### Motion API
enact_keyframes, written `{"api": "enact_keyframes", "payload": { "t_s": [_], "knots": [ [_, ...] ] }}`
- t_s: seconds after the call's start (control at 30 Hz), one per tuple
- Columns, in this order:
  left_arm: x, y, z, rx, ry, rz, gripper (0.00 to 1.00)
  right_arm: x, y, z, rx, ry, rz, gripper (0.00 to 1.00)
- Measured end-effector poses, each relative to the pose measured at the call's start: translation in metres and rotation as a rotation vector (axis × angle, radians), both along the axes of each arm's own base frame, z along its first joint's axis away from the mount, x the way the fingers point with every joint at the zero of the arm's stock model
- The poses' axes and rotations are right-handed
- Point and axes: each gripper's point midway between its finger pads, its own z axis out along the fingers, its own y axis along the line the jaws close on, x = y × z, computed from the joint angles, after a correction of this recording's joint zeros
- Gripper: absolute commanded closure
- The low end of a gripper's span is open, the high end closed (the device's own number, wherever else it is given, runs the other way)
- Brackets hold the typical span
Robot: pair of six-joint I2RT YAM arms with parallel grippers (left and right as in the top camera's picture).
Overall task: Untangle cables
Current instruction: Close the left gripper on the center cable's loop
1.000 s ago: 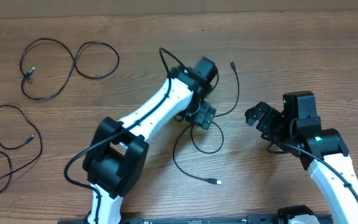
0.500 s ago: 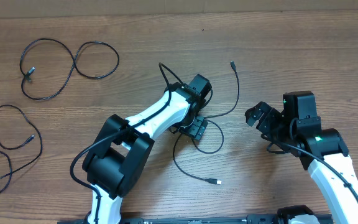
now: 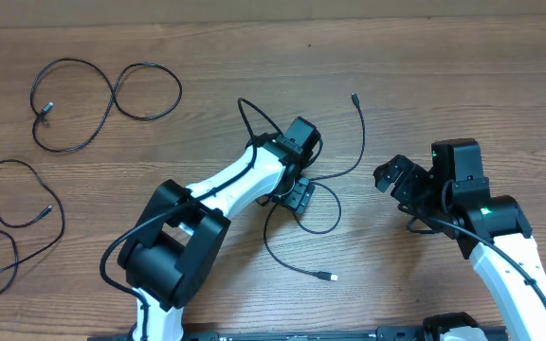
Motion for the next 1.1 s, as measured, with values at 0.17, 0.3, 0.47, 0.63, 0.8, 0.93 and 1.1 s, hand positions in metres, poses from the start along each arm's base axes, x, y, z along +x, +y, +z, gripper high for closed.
{"api": "enact_keyframes", "payload": {
  "t_s": [0.17,0.3,0.47,0.63,0.8,0.93,1.1],
  "knots": [
    [0.007,0.000,-0.001,-0.006,-0.049,-0.006,0.39,0.000,0.000,0.000,0.000,0.000,0.000,0.00],
    [0.013,-0.002,-0.001,-0.020,-0.088,-0.014,0.58,0.000,0.000,0.000,0.000,0.000,0.001,0.00],
    [0.015,-0.003,-0.001,-0.028,-0.104,-0.018,0.73,0.000,0.000,0.000,0.000,0.000,0.000,0.00],
    [0.016,-0.004,-0.001,-0.032,-0.102,-0.018,0.62,0.000,0.000,0.000,0.000,0.000,0.000,0.00],
    [0.014,-0.006,-0.001,-0.046,-0.097,-0.021,0.52,0.000,0.000,0.000,0.000,0.000,0.000,0.00],
    [0.013,-0.008,0.000,-0.054,-0.094,-0.025,0.58,0.000,0.000,0.000,0.000,0.000,0.000,0.00],
    [0.015,-0.005,-0.001,-0.041,-0.101,-0.044,0.96,0.000,0.000,0.000,0.000,0.000,0.000,0.00]
  ]
}}
